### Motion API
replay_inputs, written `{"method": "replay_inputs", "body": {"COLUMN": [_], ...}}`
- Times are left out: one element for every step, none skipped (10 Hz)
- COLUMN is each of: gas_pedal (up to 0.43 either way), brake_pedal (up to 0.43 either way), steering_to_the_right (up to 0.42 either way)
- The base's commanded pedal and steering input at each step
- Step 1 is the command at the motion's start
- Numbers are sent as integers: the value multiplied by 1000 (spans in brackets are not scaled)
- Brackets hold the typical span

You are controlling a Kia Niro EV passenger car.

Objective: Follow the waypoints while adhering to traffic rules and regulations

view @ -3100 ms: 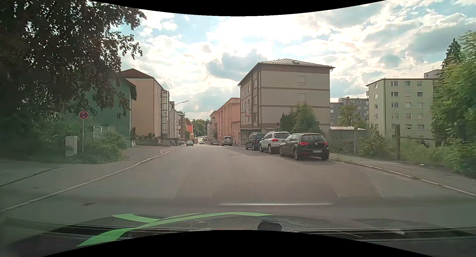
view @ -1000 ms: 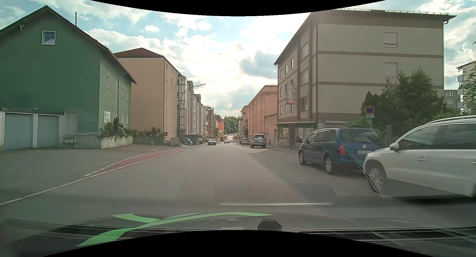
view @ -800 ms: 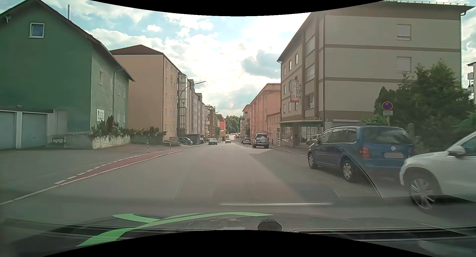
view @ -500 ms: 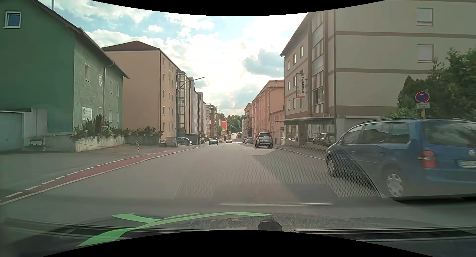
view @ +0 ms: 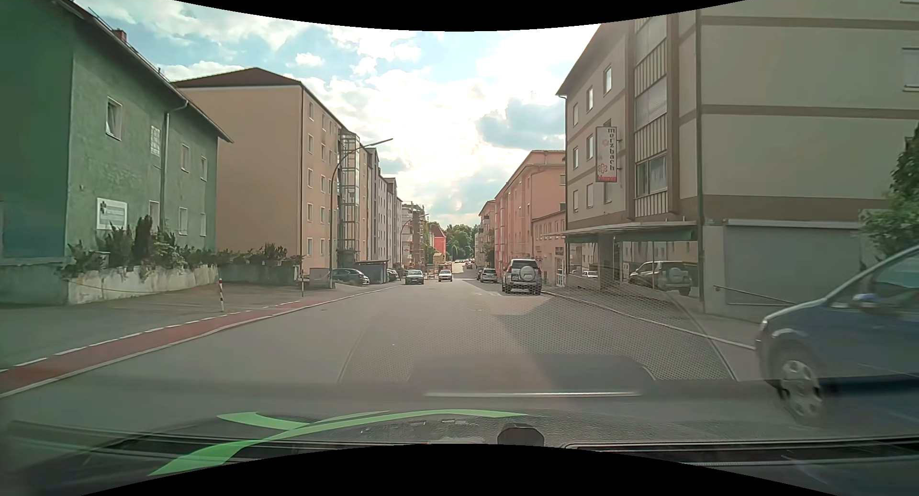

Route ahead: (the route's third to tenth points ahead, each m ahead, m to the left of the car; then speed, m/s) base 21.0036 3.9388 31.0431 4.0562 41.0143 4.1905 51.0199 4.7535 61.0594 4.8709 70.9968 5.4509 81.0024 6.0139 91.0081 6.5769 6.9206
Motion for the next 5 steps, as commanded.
{"method": "replay_inputs", "body": {"gas_pedal": [79,79,79,79,79], "brake_pedal": [0,0,0,0,0], "steering_to_the_right": [-28,-28,-28,-28,-28]}}
